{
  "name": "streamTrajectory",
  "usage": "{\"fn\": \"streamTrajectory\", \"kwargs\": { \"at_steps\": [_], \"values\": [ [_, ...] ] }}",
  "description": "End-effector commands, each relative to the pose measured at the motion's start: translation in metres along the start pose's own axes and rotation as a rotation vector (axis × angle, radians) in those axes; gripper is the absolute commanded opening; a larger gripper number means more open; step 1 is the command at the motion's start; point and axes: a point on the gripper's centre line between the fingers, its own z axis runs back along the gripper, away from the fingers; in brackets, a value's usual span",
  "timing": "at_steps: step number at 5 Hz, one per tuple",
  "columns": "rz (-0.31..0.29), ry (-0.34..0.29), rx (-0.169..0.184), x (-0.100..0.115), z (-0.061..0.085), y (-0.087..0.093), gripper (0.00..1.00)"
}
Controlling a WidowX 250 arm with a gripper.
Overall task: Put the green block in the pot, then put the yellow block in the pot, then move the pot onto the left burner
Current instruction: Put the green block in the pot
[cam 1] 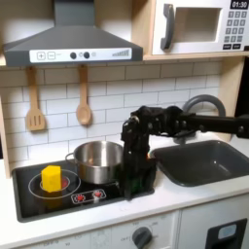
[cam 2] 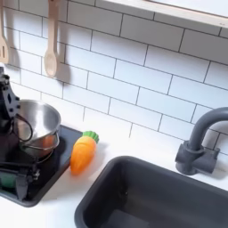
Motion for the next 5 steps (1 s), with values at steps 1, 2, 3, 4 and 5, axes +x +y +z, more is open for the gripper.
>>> {"fn": "streamTrajectory", "kwargs": {
  "at_steps": [1,2,3,4,5],
  "values": [
    [0.041,-0.027,-0.006,0.013,0.009,-0.002,1.00],
    [0.062,-0.013,0.010,0.019,0.005,0.002,1.00],
    [0.075,0.004,0.004,0.027,-0.004,0.003,1.00],
    [0.070,0.015,0.004,0.030,-0.014,0.003,1.00],
    [0.072,-0.008,0.013,0.028,-0.012,0.004,0.64]
  ]
}}
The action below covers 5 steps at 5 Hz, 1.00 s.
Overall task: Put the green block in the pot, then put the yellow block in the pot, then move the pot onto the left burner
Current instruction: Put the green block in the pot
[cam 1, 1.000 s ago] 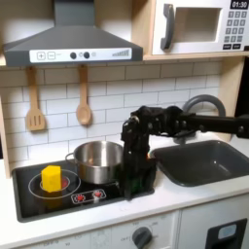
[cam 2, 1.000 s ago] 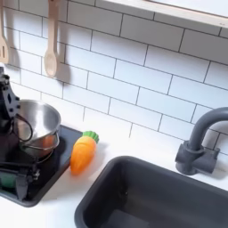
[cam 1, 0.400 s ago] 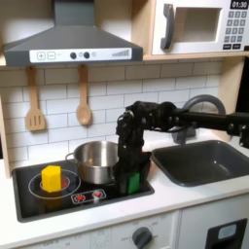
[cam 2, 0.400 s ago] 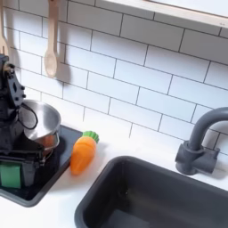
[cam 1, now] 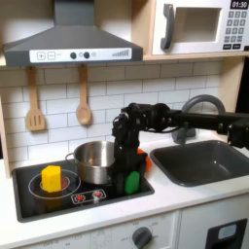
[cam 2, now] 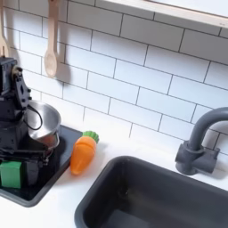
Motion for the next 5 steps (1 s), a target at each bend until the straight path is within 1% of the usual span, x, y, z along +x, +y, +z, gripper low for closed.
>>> {"fn": "streamTrajectory", "kwargs": {
  "at_steps": [1,2,3,4,5],
  "values": [
    [-0.003,-0.045,0.009,-0.004,0.003,-0.001,0.00],
    [-0.031,-0.046,-0.004,-0.013,0.009,-0.009,0.00],
    [-0.076,-0.047,-0.025,-0.023,0.020,-0.021,0.00],
    [-0.093,-0.045,-0.041,-0.024,0.029,-0.026,0.00],
    [-0.062,-0.069,-0.056,-0.015,0.044,-0.018,0.00]
  ]
}}
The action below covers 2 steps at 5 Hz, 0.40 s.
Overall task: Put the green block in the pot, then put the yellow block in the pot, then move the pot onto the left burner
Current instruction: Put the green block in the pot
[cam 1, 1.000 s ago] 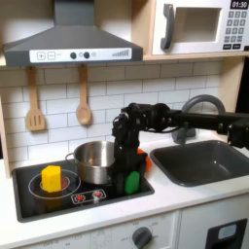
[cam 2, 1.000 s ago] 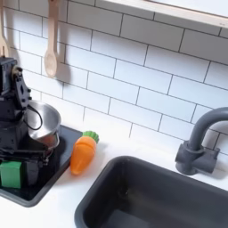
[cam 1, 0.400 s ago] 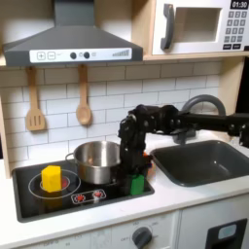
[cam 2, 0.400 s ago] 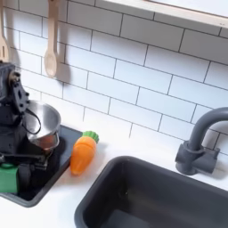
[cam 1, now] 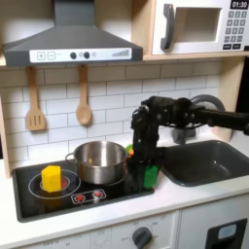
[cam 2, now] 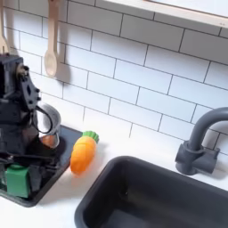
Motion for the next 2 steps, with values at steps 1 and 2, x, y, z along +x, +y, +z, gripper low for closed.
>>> {"fn": "streamTrajectory", "kwargs": {
  "at_steps": [1,2],
  "values": [
    [0.056,-0.077,-0.029,0.031,0.034,0.013,0.00],
    [0.106,-0.112,-0.036,0.055,0.050,0.028,0.00]
  ]
}}
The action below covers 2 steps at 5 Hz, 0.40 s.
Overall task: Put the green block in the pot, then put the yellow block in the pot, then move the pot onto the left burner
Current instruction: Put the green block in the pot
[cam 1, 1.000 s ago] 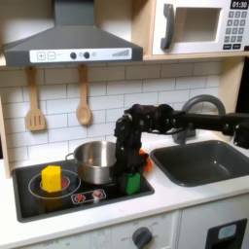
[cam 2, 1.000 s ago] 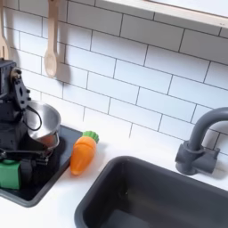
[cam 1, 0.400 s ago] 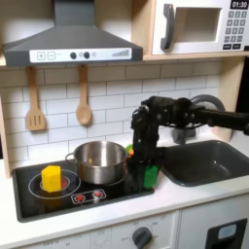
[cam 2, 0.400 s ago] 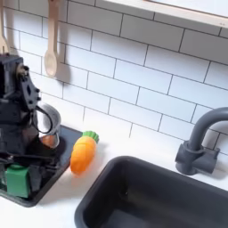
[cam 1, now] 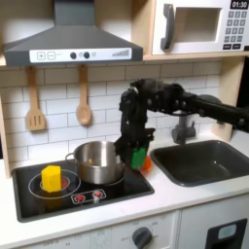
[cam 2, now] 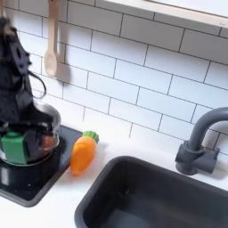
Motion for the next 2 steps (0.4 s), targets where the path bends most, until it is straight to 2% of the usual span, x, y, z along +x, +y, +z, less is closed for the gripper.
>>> {"fn": "streamTrajectory", "kwargs": {
  "at_steps": [1,2],
  "values": [
    [0.093,-0.029,-0.018,0.045,0.014,0.021,0.00],
    [0.123,0.001,0.000,0.053,0.000,0.033,0.00]
  ]
}}
